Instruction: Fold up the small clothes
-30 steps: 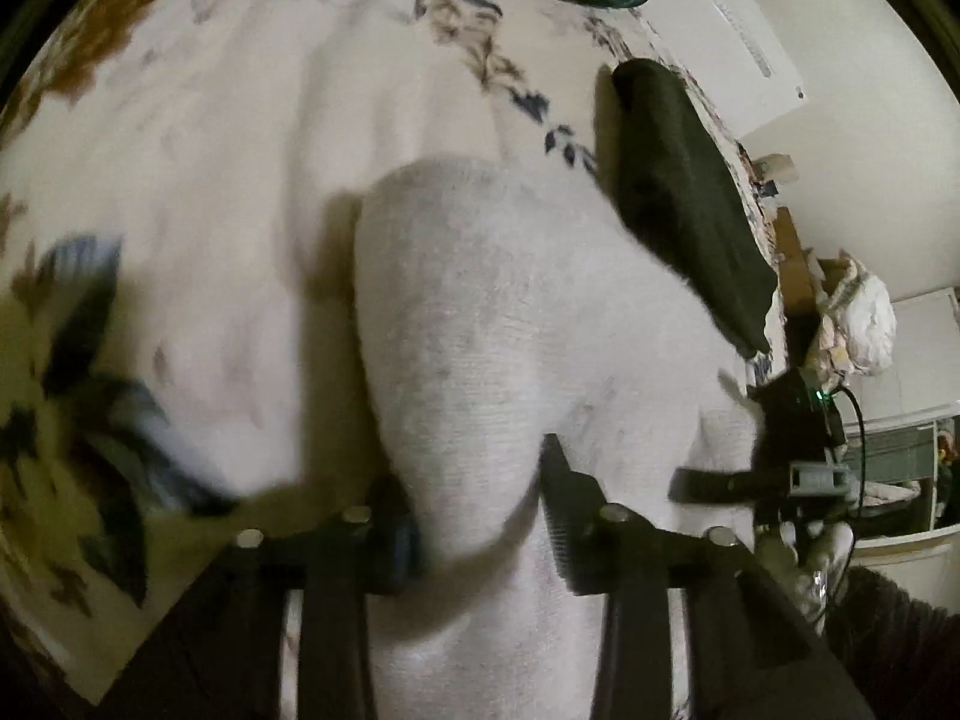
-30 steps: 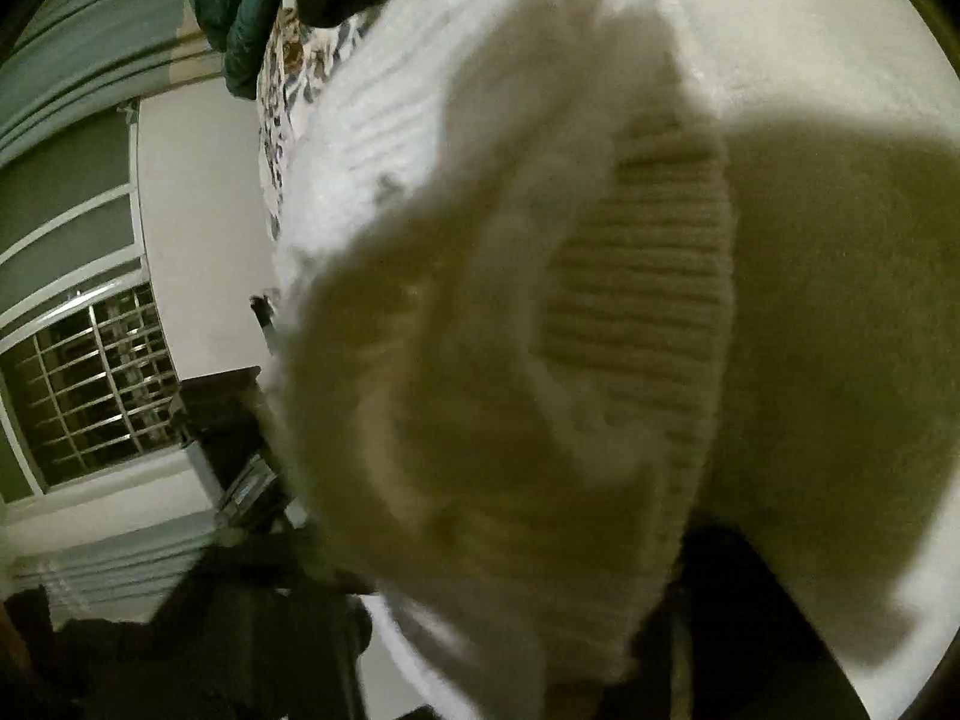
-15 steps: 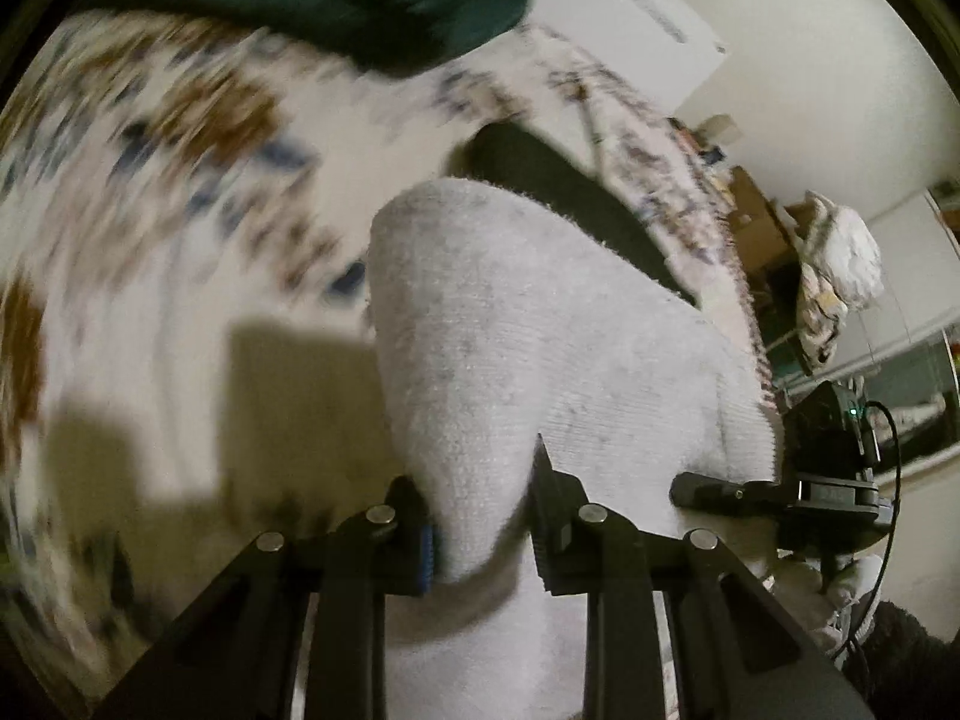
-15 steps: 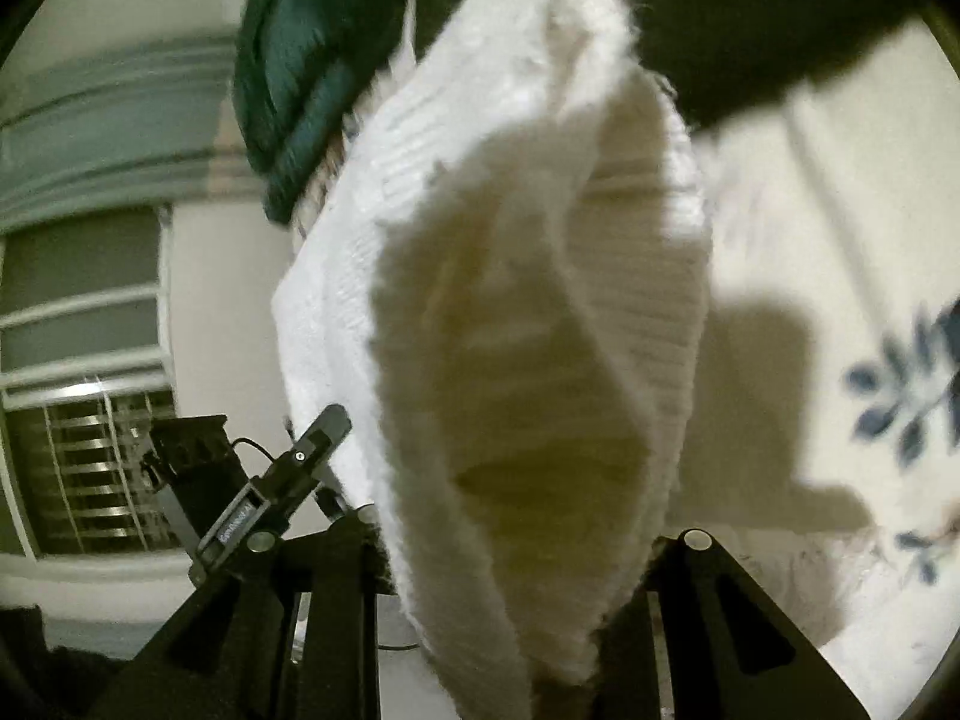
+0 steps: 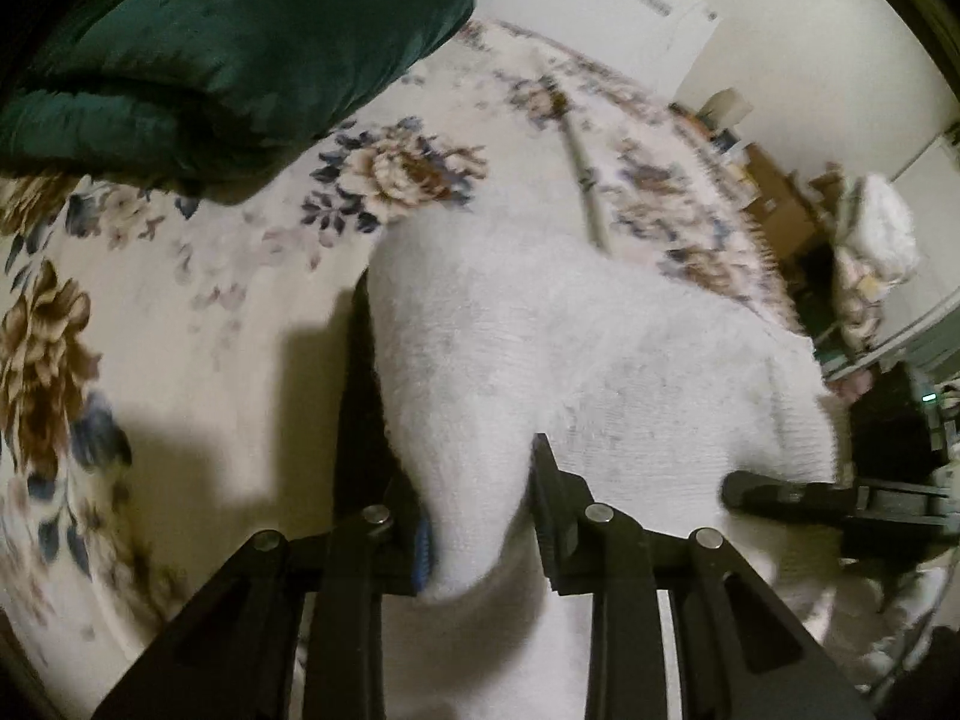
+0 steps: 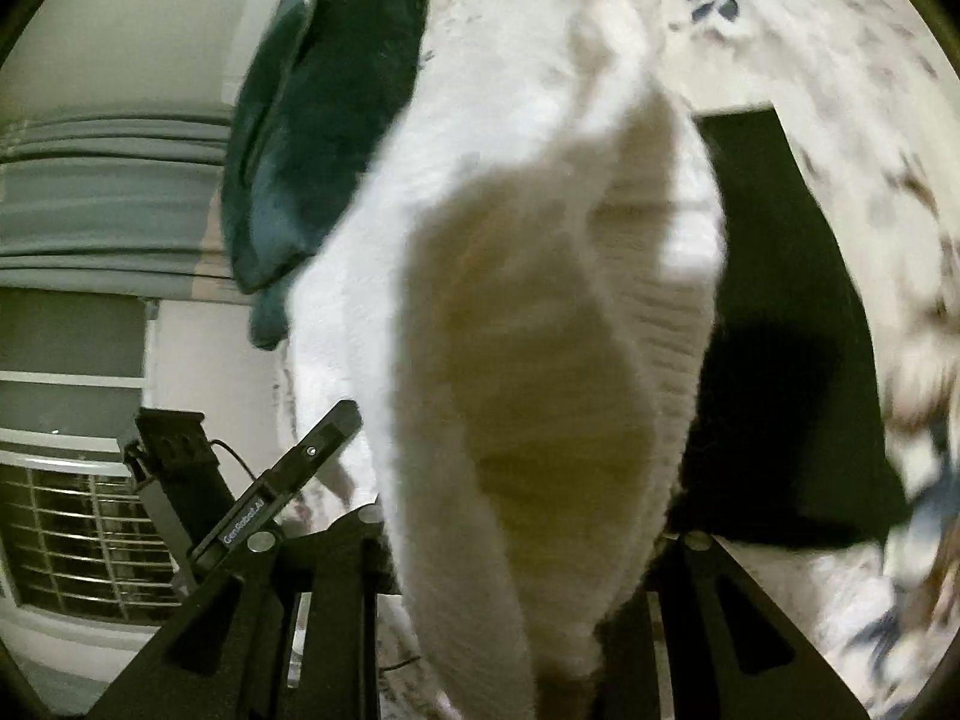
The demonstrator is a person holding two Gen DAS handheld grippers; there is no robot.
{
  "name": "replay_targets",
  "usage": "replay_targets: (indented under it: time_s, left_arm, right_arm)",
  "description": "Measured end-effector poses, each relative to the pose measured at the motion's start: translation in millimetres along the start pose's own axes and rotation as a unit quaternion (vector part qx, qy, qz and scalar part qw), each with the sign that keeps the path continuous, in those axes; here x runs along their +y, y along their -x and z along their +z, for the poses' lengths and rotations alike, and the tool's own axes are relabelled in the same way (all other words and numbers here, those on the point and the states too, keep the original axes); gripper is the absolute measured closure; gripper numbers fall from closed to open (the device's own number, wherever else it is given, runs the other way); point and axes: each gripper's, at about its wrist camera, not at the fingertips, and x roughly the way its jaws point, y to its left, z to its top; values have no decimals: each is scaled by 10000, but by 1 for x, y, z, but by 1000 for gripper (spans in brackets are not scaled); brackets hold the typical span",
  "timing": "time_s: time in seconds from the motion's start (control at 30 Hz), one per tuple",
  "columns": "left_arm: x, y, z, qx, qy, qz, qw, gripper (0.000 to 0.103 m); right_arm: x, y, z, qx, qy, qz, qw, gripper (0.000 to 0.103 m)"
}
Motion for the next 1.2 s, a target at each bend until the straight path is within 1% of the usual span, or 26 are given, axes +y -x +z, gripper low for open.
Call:
replay_targets:
  time_s: [0.07,0.13,0.17,0.2,0.23,0.27,0.3,0.33,0.37,0.4,0.43,0.5,0.53,0.57,0.6,0.67,0.7,0.77,0.87,0.9,0.97,1.03,1.2]
  left_arm:
    - [3,-12,4,42,19,151,9999,72]
    - [3,-14,4,-30,3,266,9996,66]
    - [2,-14,4,-57,-41,321,9995,62]
    - [0,-13,5,-65,-70,397,9992,54]
    - [-1,-11,5,-83,-114,485,9987,51]
    - [-2,-8,6,-131,-141,543,9983,45]
    - [-3,-5,7,-162,-158,607,9979,34]
    - [-3,-2,9,-184,-192,737,9969,26]
    - [-4,-1,13,-198,-221,850,9959,15]
    - [-5,4,14,-226,-256,986,9945,12]
    - [-6,10,13,-262,-291,1099,9932,12]
    - [-10,16,11,-293,-384,1339,9898,7]
    - [-14,21,7,-296,-422,1472,9878,5]
    - [-17,25,3,-273,-453,1535,9867,3]
    - [-19,28,-2,-246,-470,1573,9861,3]
    - [-28,36,-12,-205,-521,1666,9844,1]
    - [-33,41,-17,-179,-560,1718,9834,0]
    - [-42,50,-25,-180,-584,1763,9824,0]
    - [-56,69,-34,-218,-623,1779,9818,0]
    - [-61,79,-37,-232,-623,1758,9822,0]
    - [-70,98,-41,-293,-636,1746,9821,0]
    - [-78,118,-45,-347,-644,1770,9815,0]
    - [-100,179,-55,-496,-583,1740,9818,0]
  right_arm:
    - [-3,-10,14,54,2,-109,9999,77]
    - [-6,-16,22,95,16,-240,9997,77]
    - [-6,-19,24,115,24,-310,9995,76]
    - [-12,-17,19,135,23,-363,9992,75]
    - [-12,-17,20,164,33,-430,9989,74]
    - [-13,-21,18,197,47,-482,9986,71]
    - [-15,-18,18,247,17,-623,9977,62]
    - [-17,-17,13,237,-15,-759,9968,59]
    - [-15,-10,12,174,-41,-905,9957,58]
    - [-18,-9,7,135,-39,-1065,9942,52]
    - [-18,-3,6,64,-28,-1250,9921,49]
    - [-8,14,-5,-256,264,-1966,9798,33]
    - [-1,20,-12,-405,446,-2424,9683,27]
    - [2,23,-18,-467,540,-2745,9589,12]
    - [7,26,-26,-531,625,-3071,9481,2]
    - [15,34,-45,-641,680,-3484,9327,0]
    - [20,38,-56,-726,718,-3763,9209,0]
    - [31,52,-78,-984,797,-4109,9028,0]
    - [49,77,-105,-1316,911,-4377,8848,0]
    - [58,88,-115,-1442,964,-4494,8763,0]
    - [74,105,-130,-1612,1075,-4582,8675,0]
    - [90,124,-144,-1733,1177,-4629,8613,0]
    - [139,186,-188,-2123,1388,-4732,8436,0]
